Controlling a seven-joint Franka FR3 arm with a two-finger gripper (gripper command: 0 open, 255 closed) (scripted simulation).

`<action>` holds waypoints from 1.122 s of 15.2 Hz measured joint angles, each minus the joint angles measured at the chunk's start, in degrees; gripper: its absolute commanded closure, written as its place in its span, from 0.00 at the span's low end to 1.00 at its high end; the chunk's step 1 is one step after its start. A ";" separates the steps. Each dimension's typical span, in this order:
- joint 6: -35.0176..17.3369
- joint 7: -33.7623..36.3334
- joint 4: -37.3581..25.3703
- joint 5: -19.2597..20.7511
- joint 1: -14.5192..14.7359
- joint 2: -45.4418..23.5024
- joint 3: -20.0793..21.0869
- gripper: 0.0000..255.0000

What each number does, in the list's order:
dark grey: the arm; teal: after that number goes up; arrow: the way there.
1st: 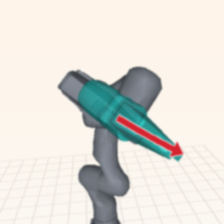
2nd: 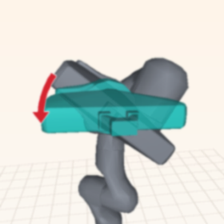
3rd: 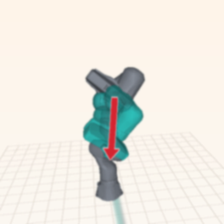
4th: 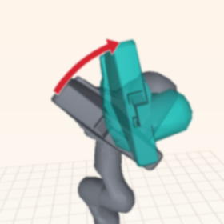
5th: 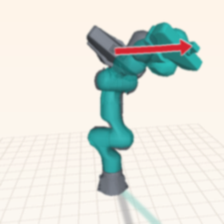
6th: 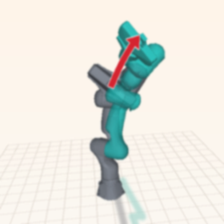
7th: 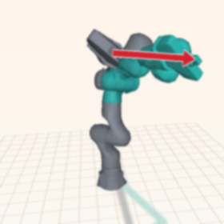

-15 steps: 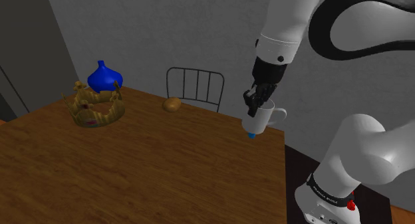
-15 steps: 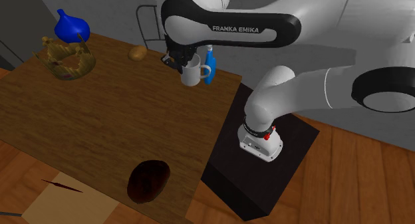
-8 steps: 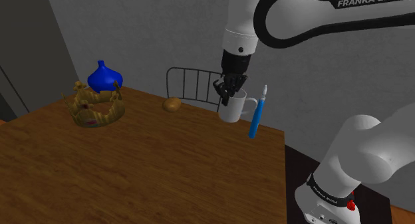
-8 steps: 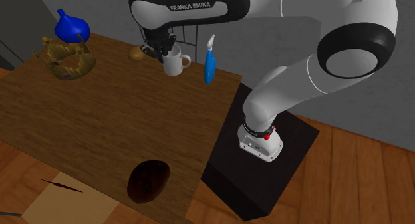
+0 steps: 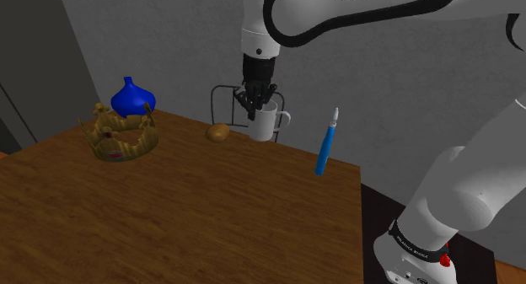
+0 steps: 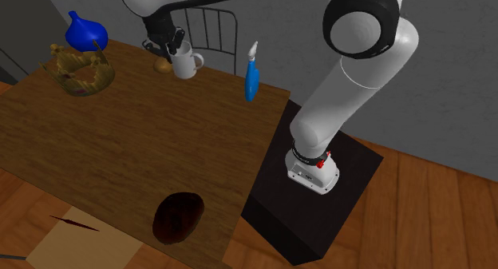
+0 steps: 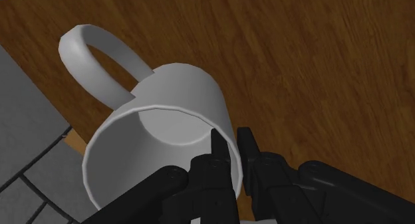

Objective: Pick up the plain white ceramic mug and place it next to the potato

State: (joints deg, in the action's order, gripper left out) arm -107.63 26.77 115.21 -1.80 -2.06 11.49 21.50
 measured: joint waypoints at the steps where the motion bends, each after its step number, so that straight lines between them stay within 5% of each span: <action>1: 0.12 0.39 -2.21 0.83 -0.19 -2.25 0.24 1.00; 6: 1.52 2.72 -14.86 5.60 -0.18 -14.44 1.21 1.00; 17: -6.02 3.68 -9.39 6.75 -0.03 -16.74 1.20 1.00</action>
State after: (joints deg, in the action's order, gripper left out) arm -113.65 30.46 105.81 4.95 -2.09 -5.25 22.70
